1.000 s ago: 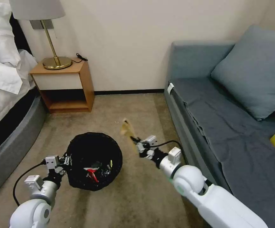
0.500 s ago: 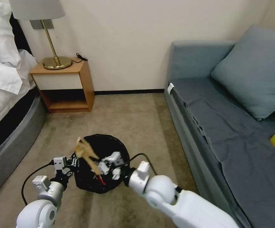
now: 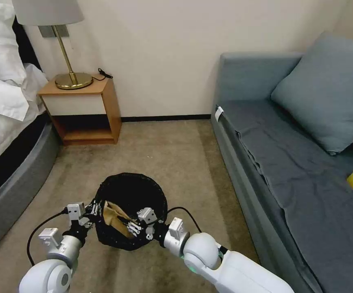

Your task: Pick up the trash bin, then pick up the garbage on the floor and place it into the trash bin.

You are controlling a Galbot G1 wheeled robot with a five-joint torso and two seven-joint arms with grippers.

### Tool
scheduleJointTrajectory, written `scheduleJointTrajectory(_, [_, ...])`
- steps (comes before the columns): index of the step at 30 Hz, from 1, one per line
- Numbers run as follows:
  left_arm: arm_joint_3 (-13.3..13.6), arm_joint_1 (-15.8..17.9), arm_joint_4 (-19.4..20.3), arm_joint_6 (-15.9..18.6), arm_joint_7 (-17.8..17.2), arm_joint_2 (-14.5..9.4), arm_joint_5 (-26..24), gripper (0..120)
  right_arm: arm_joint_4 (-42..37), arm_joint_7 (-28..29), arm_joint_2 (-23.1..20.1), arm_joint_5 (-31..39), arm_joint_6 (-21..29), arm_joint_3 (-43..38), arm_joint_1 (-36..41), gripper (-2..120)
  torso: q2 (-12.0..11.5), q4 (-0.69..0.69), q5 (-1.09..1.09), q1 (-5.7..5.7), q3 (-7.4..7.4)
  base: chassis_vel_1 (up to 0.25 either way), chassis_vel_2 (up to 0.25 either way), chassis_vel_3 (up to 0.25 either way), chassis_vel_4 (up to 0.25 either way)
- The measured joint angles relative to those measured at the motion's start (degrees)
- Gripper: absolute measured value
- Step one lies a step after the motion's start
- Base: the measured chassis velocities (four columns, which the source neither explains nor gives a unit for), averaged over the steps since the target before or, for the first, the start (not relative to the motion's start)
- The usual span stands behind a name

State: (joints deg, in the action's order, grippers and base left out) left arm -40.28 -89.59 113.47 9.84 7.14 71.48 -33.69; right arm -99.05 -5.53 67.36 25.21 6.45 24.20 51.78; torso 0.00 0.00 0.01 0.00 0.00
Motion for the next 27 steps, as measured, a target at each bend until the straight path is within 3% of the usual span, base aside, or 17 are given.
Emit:
scheduleJointTrajectory(8, [0.2,0.2,-1.2,0.9,-1.1,0.1,-5.1,5,-3.3,3.0,-2.9,-0.8,-1.1,-5.6,3.6,77,0.0,0.0,0.0,0.0,0.0,0.0,0.0,0.0,0.0])
scheduleJointTrajectory(12, [0.6,0.8,-3.1,1.7,-2.7,0.0,-7.6,5,-6.9,4.6,-7.6,-2.2,-2.8,-11.6,6.9,95,0.0,-0.01,0.0,0.0,0.0,0.0,0.0,0.0,0.0])
scheduleJointTrajectory(19, [1.4,2.0,-6.4,2.3,-5.0,0.2,-8.4,5,-10.7,6.1,-9.2,-5.2,-4.8,-20.8,12.8,100,0.0,-0.01,0.01,0.0,0.0,0.0,0.0,0.0,0.0])
scheduleJointTrajectory(27, [2.2,2.6,-10.5,2.2,-5.6,0.2,-10.4,5,-14.5,6.8,-6.4,-8.4,-7.5,-29.5,21.3,100,0.0,-0.01,0.05,0.0,-0.01,0.0,0.0,0.0,0.0])
